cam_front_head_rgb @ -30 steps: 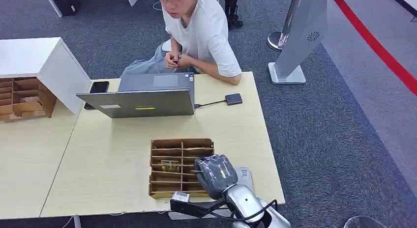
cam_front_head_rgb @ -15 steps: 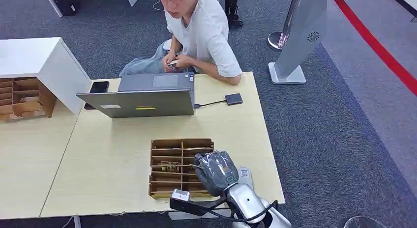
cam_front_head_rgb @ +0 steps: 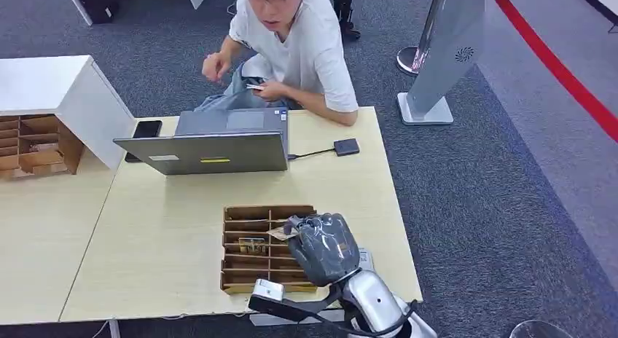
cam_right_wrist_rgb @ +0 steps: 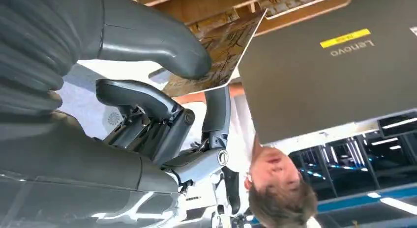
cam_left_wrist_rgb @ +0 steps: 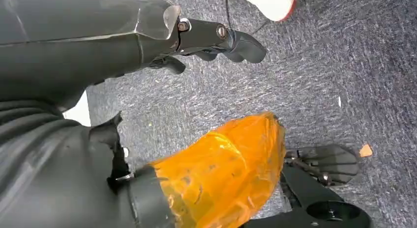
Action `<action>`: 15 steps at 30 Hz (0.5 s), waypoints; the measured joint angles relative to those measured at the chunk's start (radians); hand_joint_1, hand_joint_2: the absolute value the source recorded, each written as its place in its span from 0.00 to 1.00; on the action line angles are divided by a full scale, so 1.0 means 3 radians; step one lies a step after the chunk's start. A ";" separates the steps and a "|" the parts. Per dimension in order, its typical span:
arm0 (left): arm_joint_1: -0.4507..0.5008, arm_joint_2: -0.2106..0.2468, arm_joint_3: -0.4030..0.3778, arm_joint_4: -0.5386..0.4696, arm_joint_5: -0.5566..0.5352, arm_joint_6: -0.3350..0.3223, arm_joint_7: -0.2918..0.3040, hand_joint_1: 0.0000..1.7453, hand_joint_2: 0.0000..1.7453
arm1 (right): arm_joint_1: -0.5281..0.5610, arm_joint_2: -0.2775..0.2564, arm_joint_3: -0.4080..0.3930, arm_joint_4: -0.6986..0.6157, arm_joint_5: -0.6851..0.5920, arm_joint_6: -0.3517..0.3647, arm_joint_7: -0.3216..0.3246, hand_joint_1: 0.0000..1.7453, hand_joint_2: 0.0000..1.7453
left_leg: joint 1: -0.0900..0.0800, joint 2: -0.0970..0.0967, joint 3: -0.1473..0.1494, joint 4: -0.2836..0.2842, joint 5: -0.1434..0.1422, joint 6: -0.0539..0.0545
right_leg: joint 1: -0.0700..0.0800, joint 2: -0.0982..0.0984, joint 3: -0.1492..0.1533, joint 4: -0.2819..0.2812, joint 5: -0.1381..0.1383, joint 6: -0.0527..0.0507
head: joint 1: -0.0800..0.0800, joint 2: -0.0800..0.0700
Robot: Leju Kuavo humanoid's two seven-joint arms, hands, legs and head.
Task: Pass the card to the sensor for recognition and then transmit it.
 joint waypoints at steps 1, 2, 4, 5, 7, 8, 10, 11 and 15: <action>0.0000 0.0001 0.0000 0.0000 0.0000 0.0000 0.0000 0.00 0.00 | 0.0002 -0.0003 -0.0003 -0.0014 0.0000 -0.0001 -0.0004 0.99 1.00 | 0.0000 0.0000 0.0000 0.0000 0.0000 0.0000 | 0.0000 0.0000 0.0000 0.0000 0.0000 0.0000 | -0.0001 0.0000; 0.0000 0.0001 0.0000 0.0000 0.0004 0.0000 0.0000 0.00 0.00 | 0.0004 -0.0006 -0.0004 -0.0023 0.0001 -0.0006 -0.0006 0.99 1.00 | 0.0000 0.0000 0.0000 0.0000 0.0000 0.0000 | 0.0000 0.0000 0.0000 0.0000 0.0000 0.0000 | 0.0000 0.0000; 0.0002 0.0001 0.0000 0.0001 0.0010 0.0001 -0.0001 0.00 0.00 | 0.0016 -0.0006 -0.0010 -0.0050 0.0018 -0.0038 -0.0018 0.98 1.00 | 0.0000 0.0000 0.0000 0.0000 0.0000 0.0000 | 0.0000 0.0000 0.0000 0.0000 0.0000 0.0000 | -0.0001 0.0000; 0.0004 0.0001 0.0000 0.0000 0.0015 0.0003 -0.0001 0.00 0.00 | 0.0022 -0.0006 -0.0013 -0.0066 0.0028 -0.0062 -0.0027 0.99 1.00 | 0.0000 0.0000 0.0000 0.0000 0.0000 0.0000 | 0.0000 0.0000 0.0000 0.0000 0.0000 0.0000 | 0.0000 0.0000; 0.0004 0.0001 0.0000 0.0000 0.0024 0.0004 -0.0004 0.00 0.00 | 0.0035 -0.0008 -0.0023 -0.0107 0.0036 -0.0097 -0.0038 1.00 1.00 | 0.0000 0.0000 0.0000 0.0000 0.0000 0.0000 | 0.0000 0.0000 0.0000 0.0000 0.0000 0.0000 | 0.0000 0.0000; 0.0005 0.0001 0.0000 0.0000 0.0032 0.0006 -0.0005 0.00 0.00 | 0.0039 -0.0009 -0.0031 -0.0128 0.0038 -0.0113 -0.0048 0.99 1.00 | 0.0000 0.0000 0.0000 0.0000 0.0000 0.0000 | 0.0000 0.0000 0.0000 0.0000 0.0000 0.0000 | 0.0000 0.0000; 0.0009 0.0001 0.0000 0.0000 0.0061 0.0009 -0.0018 0.00 0.00 | 0.0039 -0.0019 -0.0039 -0.0214 0.0009 -0.0094 -0.0064 1.00 1.00 | 0.0000 0.0000 0.0000 0.0000 0.0000 0.0000 | 0.0000 0.0000 0.0000 0.0000 0.0000 0.0000 | -0.0001 0.0000; 0.0012 0.0003 0.0000 0.0000 0.0066 0.0011 -0.0027 0.00 0.00 | 0.0038 -0.0029 -0.0042 -0.0266 -0.0006 -0.0072 -0.0064 0.99 1.00 | 0.0000 0.0000 0.0000 0.0000 0.0000 0.0000 | 0.0000 0.0000 0.0000 0.0000 0.0000 0.0000 | -0.0001 0.0000; 0.0019 0.0003 0.0000 0.0000 0.0072 0.0014 -0.0036 0.00 0.00 | 0.0035 -0.0050 -0.0052 -0.0435 -0.0032 -0.0023 -0.0039 0.99 1.00 | 0.0000 0.0000 0.0000 0.0000 0.0000 0.0000 | 0.0000 0.0000 0.0000 0.0000 0.0000 0.0000 | -0.0001 0.0000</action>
